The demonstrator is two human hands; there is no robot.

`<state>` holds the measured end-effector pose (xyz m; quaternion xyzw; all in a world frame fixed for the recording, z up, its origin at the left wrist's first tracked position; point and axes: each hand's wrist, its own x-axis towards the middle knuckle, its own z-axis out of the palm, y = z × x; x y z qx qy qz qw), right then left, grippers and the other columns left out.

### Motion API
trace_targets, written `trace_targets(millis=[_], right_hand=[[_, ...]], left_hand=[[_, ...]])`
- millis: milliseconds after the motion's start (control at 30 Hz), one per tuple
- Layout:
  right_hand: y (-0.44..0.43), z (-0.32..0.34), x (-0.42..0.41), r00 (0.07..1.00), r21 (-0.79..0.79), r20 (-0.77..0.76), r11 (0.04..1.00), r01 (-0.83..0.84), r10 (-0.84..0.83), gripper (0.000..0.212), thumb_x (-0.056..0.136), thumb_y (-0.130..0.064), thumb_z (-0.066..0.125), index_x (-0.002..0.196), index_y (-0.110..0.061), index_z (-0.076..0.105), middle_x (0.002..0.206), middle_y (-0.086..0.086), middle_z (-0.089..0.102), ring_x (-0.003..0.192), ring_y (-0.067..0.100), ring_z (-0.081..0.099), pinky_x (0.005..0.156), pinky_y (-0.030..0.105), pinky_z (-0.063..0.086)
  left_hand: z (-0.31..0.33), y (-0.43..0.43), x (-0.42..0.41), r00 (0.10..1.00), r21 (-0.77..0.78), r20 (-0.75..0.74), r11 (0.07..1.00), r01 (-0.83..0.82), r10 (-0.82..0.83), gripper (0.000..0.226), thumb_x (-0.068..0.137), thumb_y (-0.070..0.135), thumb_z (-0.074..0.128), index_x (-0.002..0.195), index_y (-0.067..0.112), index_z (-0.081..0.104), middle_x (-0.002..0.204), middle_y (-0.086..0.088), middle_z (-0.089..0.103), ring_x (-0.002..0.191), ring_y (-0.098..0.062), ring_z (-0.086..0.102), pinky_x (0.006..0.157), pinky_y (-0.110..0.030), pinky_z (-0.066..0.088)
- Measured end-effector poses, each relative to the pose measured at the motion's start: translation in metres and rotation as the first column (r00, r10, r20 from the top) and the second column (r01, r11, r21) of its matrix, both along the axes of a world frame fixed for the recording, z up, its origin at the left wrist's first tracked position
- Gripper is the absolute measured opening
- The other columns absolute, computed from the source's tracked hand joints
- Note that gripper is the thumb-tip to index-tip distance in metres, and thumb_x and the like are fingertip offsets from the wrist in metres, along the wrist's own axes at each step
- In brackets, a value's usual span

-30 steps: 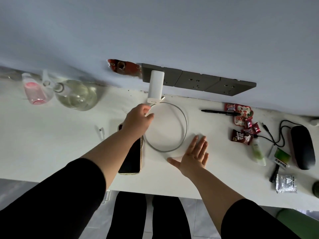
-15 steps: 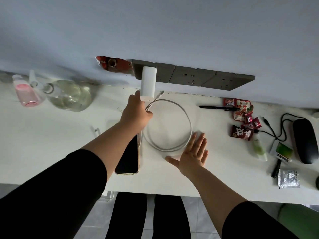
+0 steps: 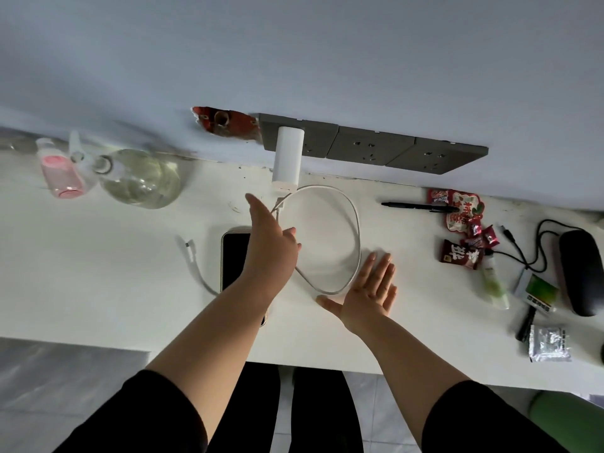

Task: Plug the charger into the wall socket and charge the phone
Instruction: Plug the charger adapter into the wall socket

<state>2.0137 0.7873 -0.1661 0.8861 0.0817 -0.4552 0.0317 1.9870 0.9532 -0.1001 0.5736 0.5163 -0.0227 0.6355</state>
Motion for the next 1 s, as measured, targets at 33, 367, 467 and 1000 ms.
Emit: trace_targets(millis=[33, 367, 467, 1000], right_hand=[[0.000, 0.000, 0.000, 1.000, -0.003, 0.000, 1.000, -0.001, 0.001, 0.139, 0.058, -0.085, 0.052, 0.124, -0.016, -0.048, 0.130, 0.005, -0.056, 0.140, 0.027, -0.035, 0.117, 0.047, -0.008], [0.001, 0.001, 0.000, 1.000, 0.007, 0.004, 1.000, -0.003, 0.003, 0.139, 0.059, -0.083, 0.054, 0.125, -0.015, -0.047, 0.131, 0.006, -0.054, 0.140, 0.029, -0.034, 0.118, 0.048, -0.007], [0.001, 0.001, 0.000, 1.000, 0.010, -0.003, 1.000, -0.003, 0.003, 0.139, 0.060, -0.082, 0.055, 0.126, -0.015, -0.047, 0.138, 0.009, -0.052, 0.140, 0.029, -0.035, 0.118, 0.049, -0.007], [0.001, 0.004, -0.001, 1.000, 0.007, 0.020, 1.000, -0.015, 0.015, 0.140, 0.057, -0.085, 0.054, 0.126, -0.015, -0.046, 0.149, 0.013, -0.042, 0.141, 0.029, -0.032, 0.118, 0.047, -0.005]], left_hand=[[0.001, -0.001, -0.003, 0.998, 0.027, -0.024, 0.998, -0.055, 0.056, 0.066, 0.097, 0.001, 0.035, 0.150, 0.023, 0.001, 0.152, -0.013, 0.029, 0.120, -0.029, 0.055, 0.085, -0.027, 0.055], [0.007, -0.005, -0.019, 0.924, -0.283, -0.117, 0.880, -0.382, 0.364, 0.025, 0.084, 0.004, 0.042, 0.097, 0.013, 0.061, 0.082, 0.002, 0.057, 0.064, -0.010, 0.052, 0.054, -0.022, 0.037], [0.017, -0.001, -0.017, 0.943, -0.364, -0.128, 0.870, -0.333, 0.307, 0.022, 0.083, 0.031, 0.055, 0.094, 0.018, 0.070, 0.083, 0.005, 0.058, 0.056, -0.009, 0.040, 0.046, -0.021, 0.031], [0.061, 0.008, -0.023, 0.917, -0.254, 0.237, 0.931, -0.261, 0.322, 0.020, 0.095, 0.019, 0.053, 0.091, 0.008, 0.069, 0.081, -0.009, 0.072, 0.064, -0.016, 0.066, 0.062, -0.019, 0.055]])
